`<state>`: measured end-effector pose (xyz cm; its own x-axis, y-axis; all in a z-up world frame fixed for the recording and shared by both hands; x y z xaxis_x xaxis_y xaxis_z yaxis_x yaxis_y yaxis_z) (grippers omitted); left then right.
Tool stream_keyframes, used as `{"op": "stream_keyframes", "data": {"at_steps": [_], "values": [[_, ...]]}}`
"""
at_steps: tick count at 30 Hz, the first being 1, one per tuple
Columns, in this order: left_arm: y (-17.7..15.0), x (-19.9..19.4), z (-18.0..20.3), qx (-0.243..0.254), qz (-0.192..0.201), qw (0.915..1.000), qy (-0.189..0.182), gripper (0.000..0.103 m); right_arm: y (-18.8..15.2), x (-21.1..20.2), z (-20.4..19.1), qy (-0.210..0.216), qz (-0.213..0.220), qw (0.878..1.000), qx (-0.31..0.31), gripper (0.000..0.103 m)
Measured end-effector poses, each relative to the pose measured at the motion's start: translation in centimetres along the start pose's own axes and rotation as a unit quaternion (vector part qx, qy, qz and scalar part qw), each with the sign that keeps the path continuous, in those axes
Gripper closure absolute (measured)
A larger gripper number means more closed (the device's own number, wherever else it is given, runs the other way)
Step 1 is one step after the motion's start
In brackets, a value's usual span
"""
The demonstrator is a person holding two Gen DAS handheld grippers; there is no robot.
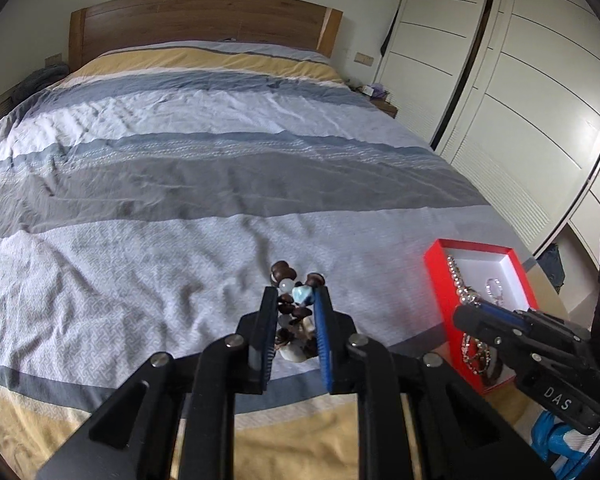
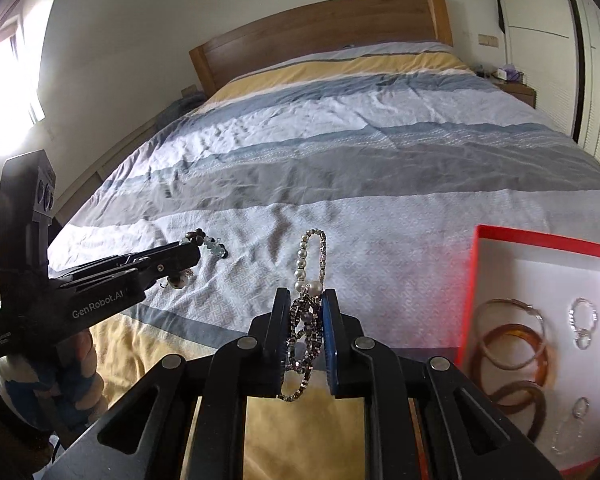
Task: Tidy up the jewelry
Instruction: 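Grasp the beaded bracelet with the left tool while the right grasps the silver pearl chain necklace, then carry the bracelet in the left tool and the necklace in the right over the box, then open the left tool to drop the bracelet while the right releases the necklace into the box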
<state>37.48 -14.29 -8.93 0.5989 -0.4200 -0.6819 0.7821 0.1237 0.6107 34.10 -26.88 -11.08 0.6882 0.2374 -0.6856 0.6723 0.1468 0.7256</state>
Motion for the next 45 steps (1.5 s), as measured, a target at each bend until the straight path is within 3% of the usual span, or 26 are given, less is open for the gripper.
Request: {"op": "stream_keyframes", "data": {"at_steps": [11, 17, 26, 35, 39, 43, 45], "values": [[-4.3, 2.4, 14.9, 0.047, -0.052, 0.9918, -0.107, 0.086, -5.5, -7.1, 12.6, -0.113, -0.028, 0.992, 0.040, 0.087], [-7.2, 6.0, 19.9, 0.079, -0.082, 0.9868, -0.115, 0.086, -9.0, -6.6, 17.0, -0.139, -0.059, 0.987, 0.052, 0.087], [-8.8, 11.9, 19.9, 0.091, -0.104, 0.9881, -0.068, 0.086, -11.8, -4.5, 19.4, -0.140, -0.089, 0.984, 0.058, 0.087], [-9.5, 13.2, 18.7, 0.089, -0.114, 0.9882, -0.050, 0.085, -12.5, -3.4, 19.3, -0.140, -0.104, 0.983, 0.057, 0.085], [-9.5, 12.9, 18.7, 0.086, -0.116, 0.9881, -0.052, 0.082, -12.5, -3.6, 19.0, -0.141, -0.109, 0.982, 0.059, 0.078], [-8.9, 11.2, 18.8, 0.086, -0.107, 0.9891, -0.054, 0.075, -12.0, -4.6, 18.7, -0.150, -0.106, 0.981, 0.058, 0.060], [-8.5, 10.0, 18.9, 0.084, -0.100, 0.9899, -0.054, 0.074, -11.7, -5.5, 18.6, -0.154, -0.102, 0.981, 0.060, 0.060]]}}
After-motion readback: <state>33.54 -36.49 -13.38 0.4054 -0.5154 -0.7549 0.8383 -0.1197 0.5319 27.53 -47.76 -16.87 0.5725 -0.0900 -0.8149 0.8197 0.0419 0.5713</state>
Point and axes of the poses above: each gripper's, at about its wrist camera, not at the fingertips, and x roughly the way its jaws point, z to its right, y to its top, the point moved 8 cm from there along x, roughly the way its jaws point, and after that the axes turned 15 degrees about -x, right-handed, at the moved point
